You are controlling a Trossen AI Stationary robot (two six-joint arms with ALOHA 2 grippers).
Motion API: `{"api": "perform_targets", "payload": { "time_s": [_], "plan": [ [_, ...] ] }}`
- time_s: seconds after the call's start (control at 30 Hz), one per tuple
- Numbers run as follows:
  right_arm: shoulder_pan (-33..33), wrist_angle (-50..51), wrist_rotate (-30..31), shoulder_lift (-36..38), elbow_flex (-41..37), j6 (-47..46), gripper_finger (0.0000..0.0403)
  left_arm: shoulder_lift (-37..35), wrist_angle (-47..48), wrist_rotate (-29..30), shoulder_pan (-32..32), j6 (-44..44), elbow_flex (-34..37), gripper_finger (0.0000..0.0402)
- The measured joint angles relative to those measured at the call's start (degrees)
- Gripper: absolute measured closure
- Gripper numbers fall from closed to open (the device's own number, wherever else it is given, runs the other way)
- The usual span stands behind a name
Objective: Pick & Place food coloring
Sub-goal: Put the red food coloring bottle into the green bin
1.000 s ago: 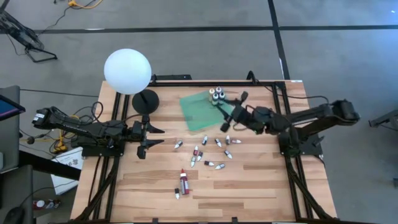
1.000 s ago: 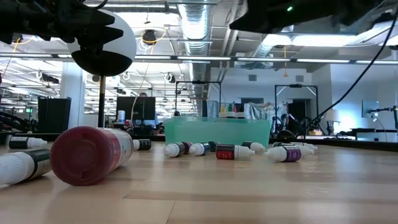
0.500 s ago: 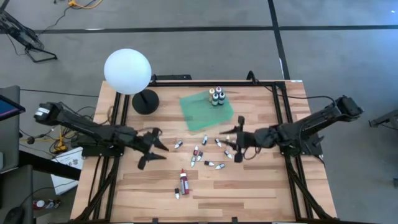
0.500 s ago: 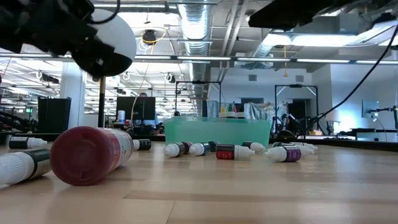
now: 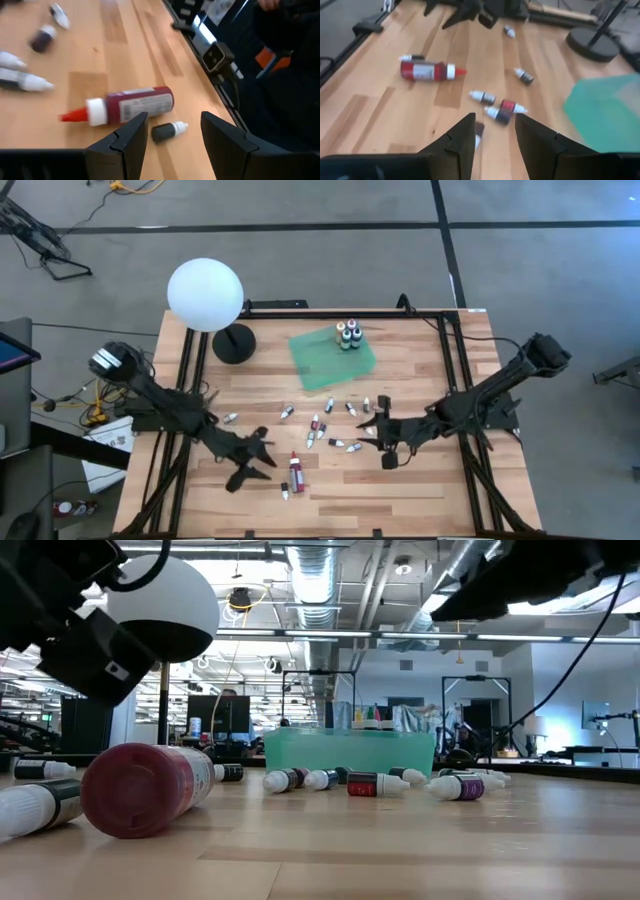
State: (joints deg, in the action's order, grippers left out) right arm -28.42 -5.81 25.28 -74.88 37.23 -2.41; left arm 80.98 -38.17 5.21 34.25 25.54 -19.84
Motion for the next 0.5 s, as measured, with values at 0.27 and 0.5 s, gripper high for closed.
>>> {"api": "perform_targets", "payload": {
  "time_s": [0.27, 0.5],
  "plan": [
    [-0.34, -0.81, 0.01, -3.04, 0.00, -2.50, 0.0271, 14.38, 0.10, -5.06, 0.25, 1.20, -9.48, 0.0225],
    [-0.34, -0.95, -1.91, -3.11, 0.00, -3.67, 0.0271, 20.33, 4.10, -6.06, -1.41, 1.13, -14.34, 0.0225]
  ]
}}
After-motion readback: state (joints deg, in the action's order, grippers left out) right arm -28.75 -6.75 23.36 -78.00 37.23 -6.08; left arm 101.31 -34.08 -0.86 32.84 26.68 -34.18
